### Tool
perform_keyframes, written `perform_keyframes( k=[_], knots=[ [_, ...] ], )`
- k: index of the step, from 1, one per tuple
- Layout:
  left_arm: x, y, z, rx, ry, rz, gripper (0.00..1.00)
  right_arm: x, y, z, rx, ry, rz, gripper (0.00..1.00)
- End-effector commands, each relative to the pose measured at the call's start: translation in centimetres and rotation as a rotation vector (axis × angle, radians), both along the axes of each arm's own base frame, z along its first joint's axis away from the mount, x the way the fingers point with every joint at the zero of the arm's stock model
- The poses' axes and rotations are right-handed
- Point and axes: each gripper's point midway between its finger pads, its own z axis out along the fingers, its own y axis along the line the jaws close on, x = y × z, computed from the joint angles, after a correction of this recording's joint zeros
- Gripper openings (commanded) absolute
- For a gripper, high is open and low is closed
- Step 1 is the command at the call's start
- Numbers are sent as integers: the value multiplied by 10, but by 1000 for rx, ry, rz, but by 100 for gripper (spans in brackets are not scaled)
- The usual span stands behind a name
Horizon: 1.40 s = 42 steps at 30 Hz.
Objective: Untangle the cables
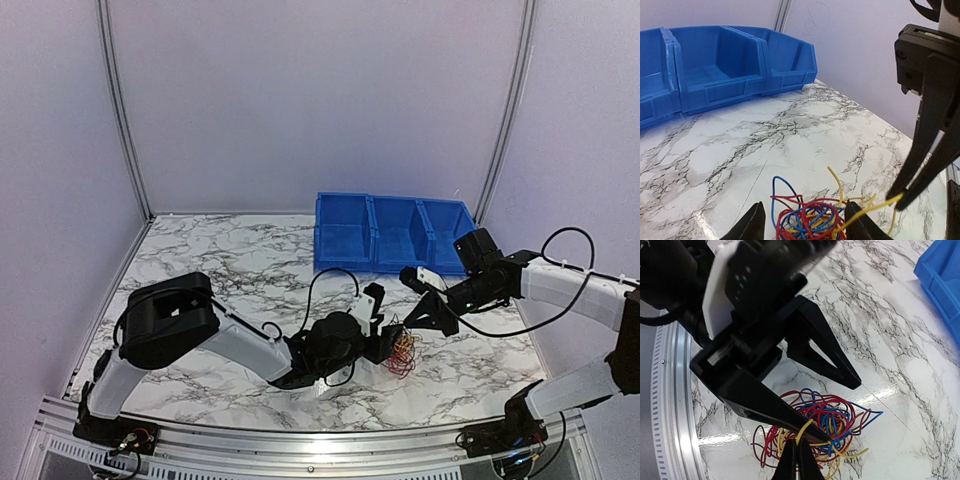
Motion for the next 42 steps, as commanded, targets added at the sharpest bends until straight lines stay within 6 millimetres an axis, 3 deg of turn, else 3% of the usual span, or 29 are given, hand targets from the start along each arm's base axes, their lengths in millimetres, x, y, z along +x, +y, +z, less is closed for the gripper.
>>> perform_keyframes(
  k=[1,4,7,11,15,24,32,42],
  knots=[
    [8,-18,-13,-25,-6,22,54,-1,9,27,64,-11,31,0],
    [12,-24,-27,-35,18,35,49,-7,13,41,99,3,60,0],
    [12,-26,-42,-23,29,38,30,-10,15,60,133,-3,79,0],
    [10,-29,-56,-15,49,26,8,-14,19,99,197,-54,102,0],
    [8,-31,-70,-1,68,19,1,-7,21,145,232,-152,107,0],
    [2,-32,-88,40,88,-3,0,1,28,268,345,-364,156,0],
    [-1,-30,-93,67,90,-5,0,4,29,360,460,-532,194,0],
    [-2,-26,-101,102,98,-1,0,-1,22,431,527,-742,192,0]
  ],
)
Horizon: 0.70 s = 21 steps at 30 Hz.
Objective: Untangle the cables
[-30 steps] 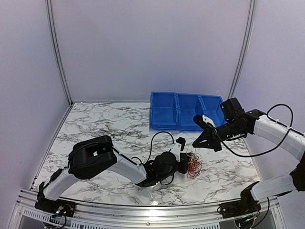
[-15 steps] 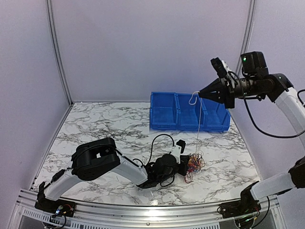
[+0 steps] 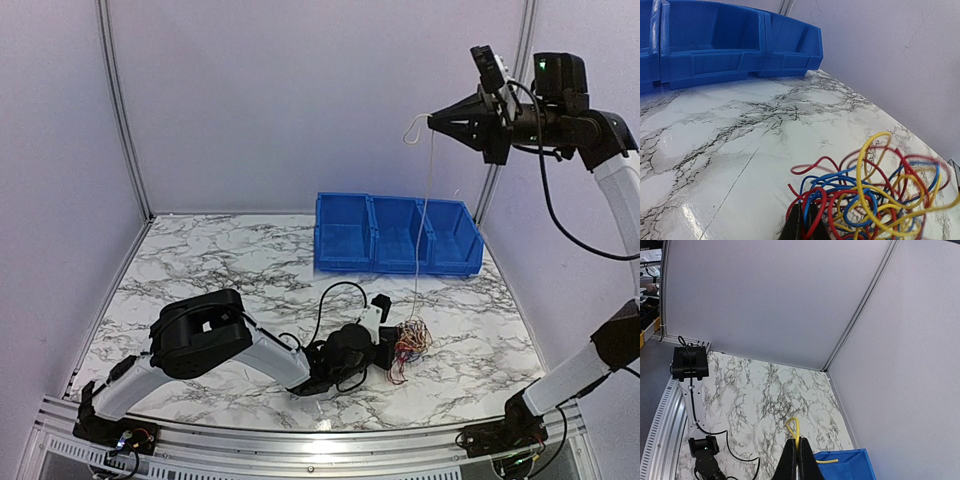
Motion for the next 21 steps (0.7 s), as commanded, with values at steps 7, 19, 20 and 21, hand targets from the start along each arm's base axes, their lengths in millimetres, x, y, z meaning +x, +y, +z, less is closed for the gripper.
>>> perform_keyframes(
  k=[7,19,20,21],
  knots=[
    [-8,2,-54,160,39,-14,0,-48,-12,88,170,-240,57,0],
    [-7,12,-34,169,-7,4,0,-6,-7,42,111,-143,-46,0],
    [-6,19,-24,162,-27,19,0,-1,-7,29,96,-117,-57,0],
    [-6,26,-14,155,-44,26,1,2,-6,16,80,-91,-66,0]
  ],
)
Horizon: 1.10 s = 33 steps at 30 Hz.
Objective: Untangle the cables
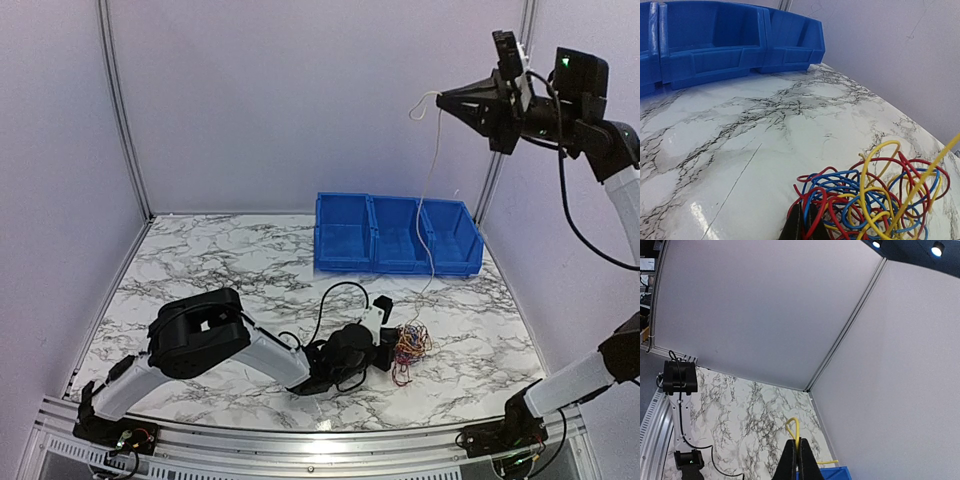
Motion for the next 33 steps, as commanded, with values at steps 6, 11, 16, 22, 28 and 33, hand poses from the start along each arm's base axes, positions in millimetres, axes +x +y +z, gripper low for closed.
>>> perform_keyframes(
  k=[6,11,16,22,28,33],
  knots=[
    [-16,79,44,45,-73,70,45,25,-3,-102,-101,192,-99,0],
    [-28,110,61,41,-89,55,60,25,-2,-141,-117,278,-97,0],
    [-59,110,104,-73,-163,-122,67,26,1,-166,-123,344,-79,0],
    [-91,70,159,-282,-88,-353,78,28,3,-167,-118,354,-72,0],
    [-82,47,175,-438,96,-372,81,26,5,-166,-124,350,-67,0],
    [-66,33,175,-541,250,-390,80,23,5,-165,-129,337,-70,0]
  ],
)
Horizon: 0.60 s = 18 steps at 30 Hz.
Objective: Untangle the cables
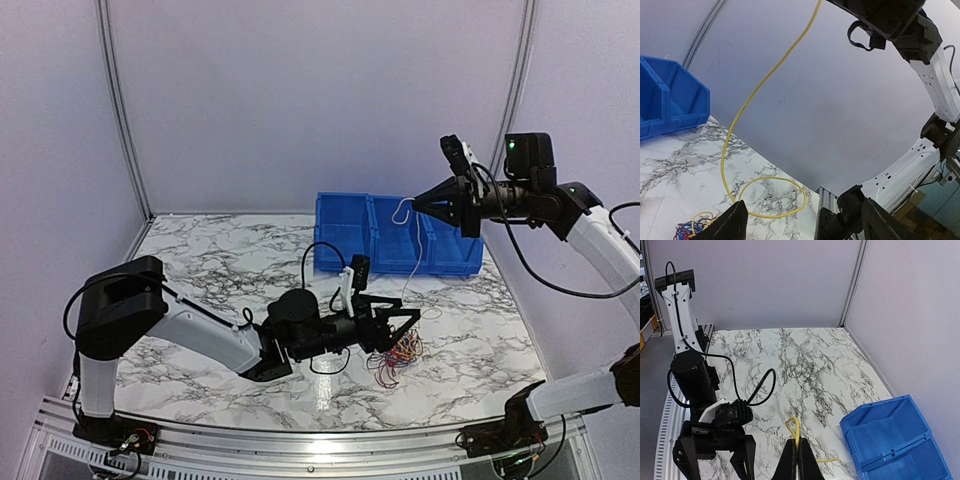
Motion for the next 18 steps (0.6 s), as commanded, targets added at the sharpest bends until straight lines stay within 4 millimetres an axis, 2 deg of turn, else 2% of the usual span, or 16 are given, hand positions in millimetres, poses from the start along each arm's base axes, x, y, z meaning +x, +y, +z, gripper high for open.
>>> perform_keyframes(
  k=[1,4,8,12,16,18],
  knots=[
    [17,-10,-9,-80,207,-56,79,-5,1,16,16,-47,7,0],
    [33,-11,-15,-102,278,-34,75,-7,1,17,18,-48,13,0],
    [39,-15,-14,-118,300,-37,69,-8,2,16,18,-47,17,0],
    [37,-19,-7,-141,275,-64,40,-7,3,11,15,-42,17,0],
    [38,-12,-2,-170,252,-48,8,-3,1,4,6,-38,-9,1],
    [40,-2,-1,-180,249,-20,0,6,-4,-11,-29,-40,-61,24]
  ],
)
